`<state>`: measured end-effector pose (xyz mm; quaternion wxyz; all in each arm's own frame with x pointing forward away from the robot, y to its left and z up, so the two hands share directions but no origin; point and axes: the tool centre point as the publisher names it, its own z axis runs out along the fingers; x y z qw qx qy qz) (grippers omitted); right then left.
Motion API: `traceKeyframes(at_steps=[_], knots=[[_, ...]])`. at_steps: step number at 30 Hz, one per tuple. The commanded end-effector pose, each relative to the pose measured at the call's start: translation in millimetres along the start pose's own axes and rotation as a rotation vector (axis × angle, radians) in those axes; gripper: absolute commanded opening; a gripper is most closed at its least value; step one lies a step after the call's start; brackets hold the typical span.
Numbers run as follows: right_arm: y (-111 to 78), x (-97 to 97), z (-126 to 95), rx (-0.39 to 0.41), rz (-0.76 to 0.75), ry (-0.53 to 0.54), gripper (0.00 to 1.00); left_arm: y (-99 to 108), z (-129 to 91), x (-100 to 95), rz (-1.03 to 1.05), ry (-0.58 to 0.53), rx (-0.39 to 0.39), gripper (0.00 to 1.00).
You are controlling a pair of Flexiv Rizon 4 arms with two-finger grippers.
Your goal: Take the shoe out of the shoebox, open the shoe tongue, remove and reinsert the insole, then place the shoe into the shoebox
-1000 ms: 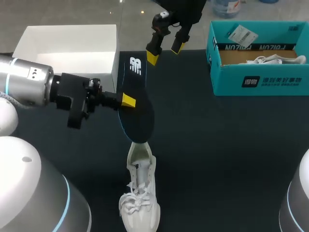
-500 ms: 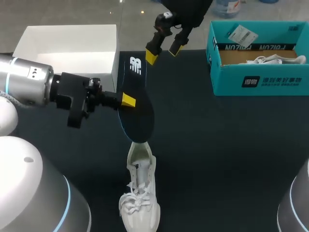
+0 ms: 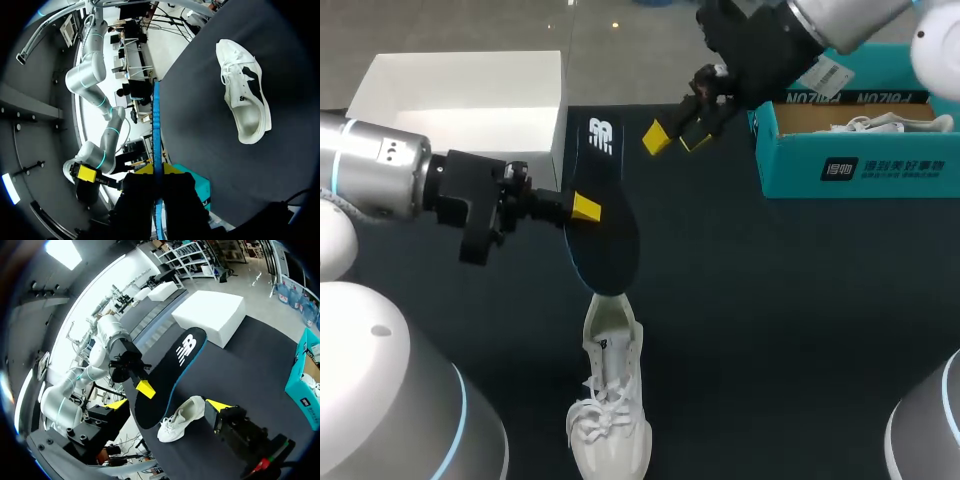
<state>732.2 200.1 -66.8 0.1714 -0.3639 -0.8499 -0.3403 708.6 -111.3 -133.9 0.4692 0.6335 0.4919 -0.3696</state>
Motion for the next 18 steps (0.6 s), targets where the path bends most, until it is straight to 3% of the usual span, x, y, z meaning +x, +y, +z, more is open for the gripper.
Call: traceKeyframes(at_steps=[1, 18], knots=[[-1.4, -4.2, 7.5, -0.077, 0.015, 0.061, 1.0, 1.3, 1.4, 0.7, 0.002, -0.001, 0.001, 0.0], [4.1, -23.6, 61.8, -0.164, 0.028, 0.284, 1.0, 1.3, 1.4, 0.7, 0.002, -0.001, 0.001, 0.0]])
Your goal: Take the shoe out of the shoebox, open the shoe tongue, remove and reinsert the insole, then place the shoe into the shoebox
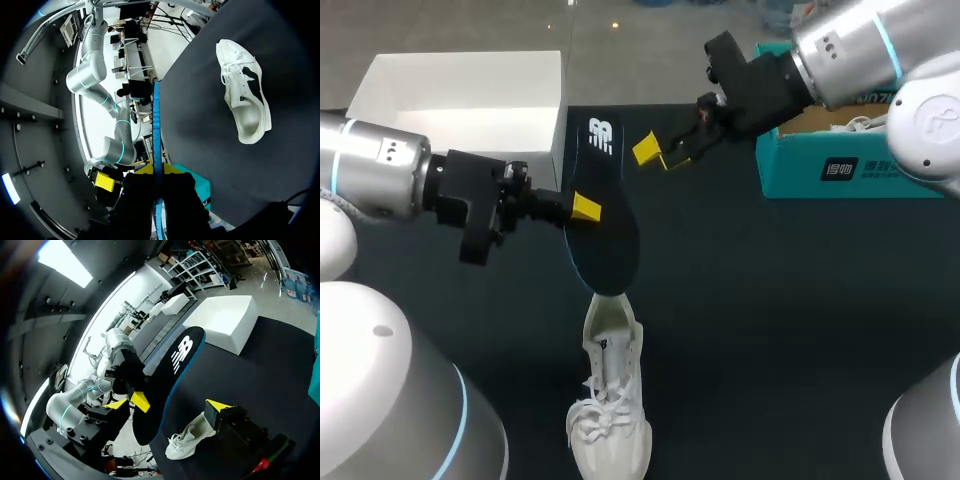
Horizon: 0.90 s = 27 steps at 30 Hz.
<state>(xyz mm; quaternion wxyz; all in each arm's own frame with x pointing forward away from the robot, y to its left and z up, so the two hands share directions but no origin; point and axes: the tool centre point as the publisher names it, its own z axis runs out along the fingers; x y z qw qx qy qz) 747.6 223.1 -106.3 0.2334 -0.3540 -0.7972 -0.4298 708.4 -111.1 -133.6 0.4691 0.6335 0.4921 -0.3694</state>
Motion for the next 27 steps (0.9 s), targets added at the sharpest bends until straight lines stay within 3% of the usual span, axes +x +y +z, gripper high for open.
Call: traceKeyframes(at_steps=[1, 16, 27], knots=[[-2.9, -7.1, 19.9, -0.021, -0.001, 0.096, 1.0, 1.4, 1.6, 1.0, 0.003, -0.001, 0.001, 0.0], [-0.8, -11.5, 47.4, -0.046, -0.016, 0.188, 1.0, 1.4, 1.6, 1.0, 0.003, -0.001, 0.001, 0.0], [1.6, 0.8, 52.5, -0.054, -0.047, 0.214, 1.0, 1.4, 1.6, 1.0, 0.003, -0.001, 0.001, 0.0]])
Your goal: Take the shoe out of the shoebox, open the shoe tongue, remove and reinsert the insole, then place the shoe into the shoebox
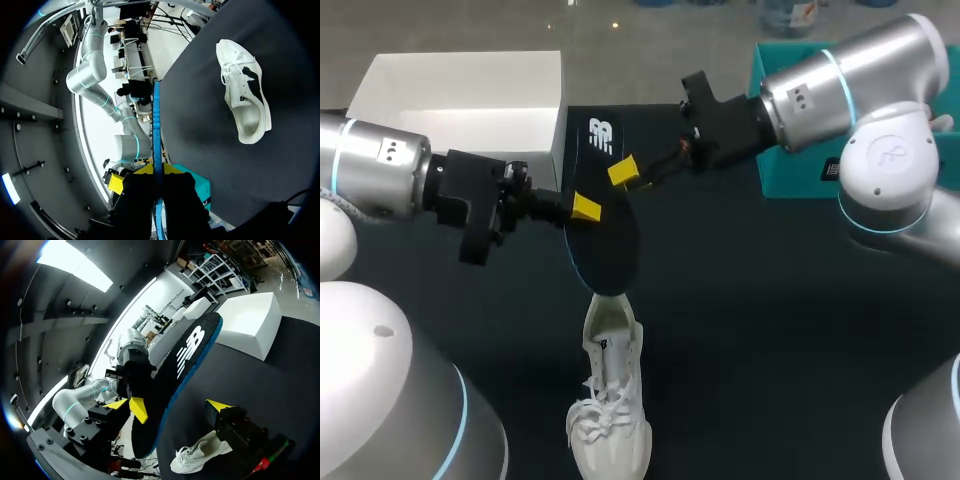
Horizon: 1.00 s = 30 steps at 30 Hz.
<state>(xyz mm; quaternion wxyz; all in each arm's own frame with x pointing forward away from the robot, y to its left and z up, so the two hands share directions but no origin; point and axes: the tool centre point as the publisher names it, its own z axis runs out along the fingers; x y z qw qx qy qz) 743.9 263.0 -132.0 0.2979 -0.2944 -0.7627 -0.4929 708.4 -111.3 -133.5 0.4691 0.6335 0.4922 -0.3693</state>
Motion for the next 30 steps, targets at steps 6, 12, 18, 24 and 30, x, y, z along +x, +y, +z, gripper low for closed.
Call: traceKeyframes(at_steps=[6, 12, 18, 24, 30], knots=[[1.5, -0.4, 10.9, -0.008, -0.023, 0.028, 0.0, 1.4, 1.6, 1.1, 0.003, -0.001, 0.001, 0.0], [1.1, -0.7, 16.9, -0.029, -0.046, 0.066, 0.0, 1.4, 1.6, 1.1, 0.003, -0.001, 0.001, 0.0], [1.8, -0.2, 18.7, -0.034, -0.062, 0.077, 0.0, 1.4, 1.6, 1.1, 0.003, -0.001, 0.001, 0.0], [1.4, 2.0, 15.3, -0.045, -0.089, 0.055, 0.0, 1.4, 1.6, 1.1, 0.003, -0.001, 0.001, 0.0], [-0.5, -8.3, 9.9, -0.01, -0.075, -0.001, 0.0, -5.3, -0.6, -0.5, -0.031, 0.001, 0.061, 1.0]])
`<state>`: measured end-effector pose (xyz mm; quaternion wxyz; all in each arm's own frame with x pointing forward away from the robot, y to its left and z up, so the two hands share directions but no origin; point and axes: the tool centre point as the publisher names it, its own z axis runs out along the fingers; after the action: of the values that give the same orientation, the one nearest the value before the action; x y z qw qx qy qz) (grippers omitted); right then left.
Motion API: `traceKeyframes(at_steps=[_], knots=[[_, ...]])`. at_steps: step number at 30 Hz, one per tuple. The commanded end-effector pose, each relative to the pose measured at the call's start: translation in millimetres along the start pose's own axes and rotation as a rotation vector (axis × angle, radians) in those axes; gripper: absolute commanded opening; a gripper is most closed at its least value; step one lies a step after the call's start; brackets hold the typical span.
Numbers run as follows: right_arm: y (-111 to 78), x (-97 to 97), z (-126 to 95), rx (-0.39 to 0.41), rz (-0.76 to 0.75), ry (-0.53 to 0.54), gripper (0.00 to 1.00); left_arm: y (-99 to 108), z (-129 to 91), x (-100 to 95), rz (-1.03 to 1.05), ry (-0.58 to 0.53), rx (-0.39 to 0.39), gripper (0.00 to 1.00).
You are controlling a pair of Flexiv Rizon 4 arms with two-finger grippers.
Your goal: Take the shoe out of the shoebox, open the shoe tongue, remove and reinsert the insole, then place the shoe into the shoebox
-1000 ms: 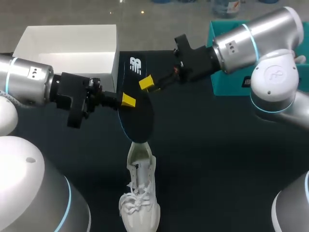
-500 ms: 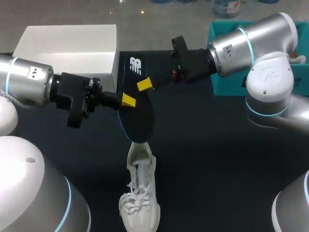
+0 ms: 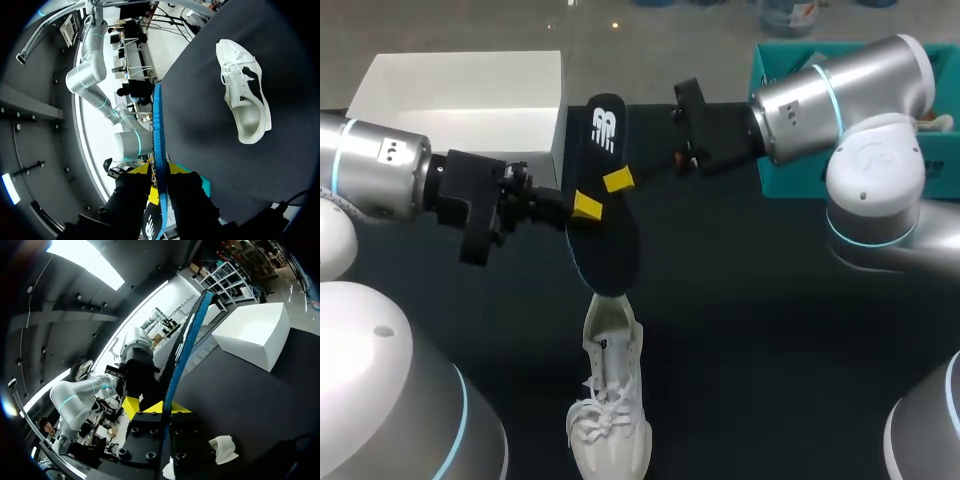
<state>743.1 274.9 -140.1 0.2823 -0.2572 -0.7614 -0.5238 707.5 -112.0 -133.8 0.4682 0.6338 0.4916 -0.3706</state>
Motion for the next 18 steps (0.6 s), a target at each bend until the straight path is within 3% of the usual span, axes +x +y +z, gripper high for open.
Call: traceKeyframes(at_steps=[1, 10, 18], knots=[[-0.4, -8.0, -5.7, 0.026, 0.016, -0.034, 0.0, -7.8, -2.9, 0.3, -0.058, 0.004, 0.084, 1.0], [-0.7, -34.9, -18.1, 0.066, 0.047, -0.11, 0.0, -41.4, -28.6, 22.9, -0.337, 0.009, 0.25, 1.0], [3.1, -46.5, -18.0, 0.093, 0.05, -0.117, 0.0, -50.7, -42.5, 32.8, -0.407, 0.072, 0.285, 1.0]])
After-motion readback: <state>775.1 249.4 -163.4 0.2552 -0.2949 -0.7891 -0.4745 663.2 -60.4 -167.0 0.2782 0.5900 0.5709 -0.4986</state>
